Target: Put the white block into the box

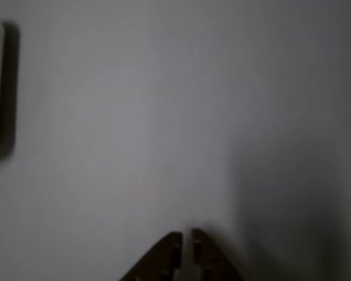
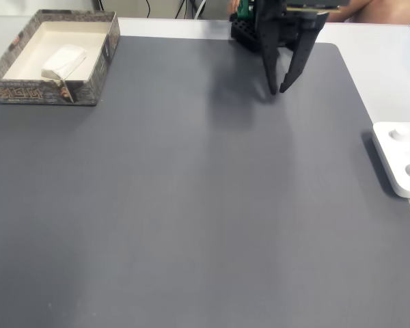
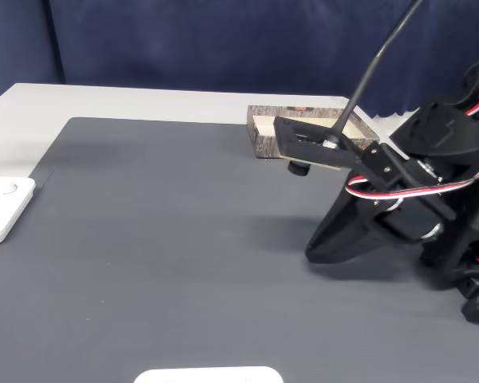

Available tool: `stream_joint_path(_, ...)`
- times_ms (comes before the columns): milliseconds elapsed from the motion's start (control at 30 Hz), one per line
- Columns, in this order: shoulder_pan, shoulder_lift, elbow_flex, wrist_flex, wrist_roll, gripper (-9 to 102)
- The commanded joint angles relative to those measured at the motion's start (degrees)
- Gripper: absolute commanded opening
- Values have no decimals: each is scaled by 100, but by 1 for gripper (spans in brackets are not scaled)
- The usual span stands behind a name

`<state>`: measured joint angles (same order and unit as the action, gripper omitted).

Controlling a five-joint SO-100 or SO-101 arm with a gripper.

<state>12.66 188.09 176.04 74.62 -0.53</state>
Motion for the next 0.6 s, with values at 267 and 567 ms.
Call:
stream_joint_path(267, 114, 229, 114, 149, -105, -1)
stream_joint_path(567, 123, 229, 114, 149, -141, -1)
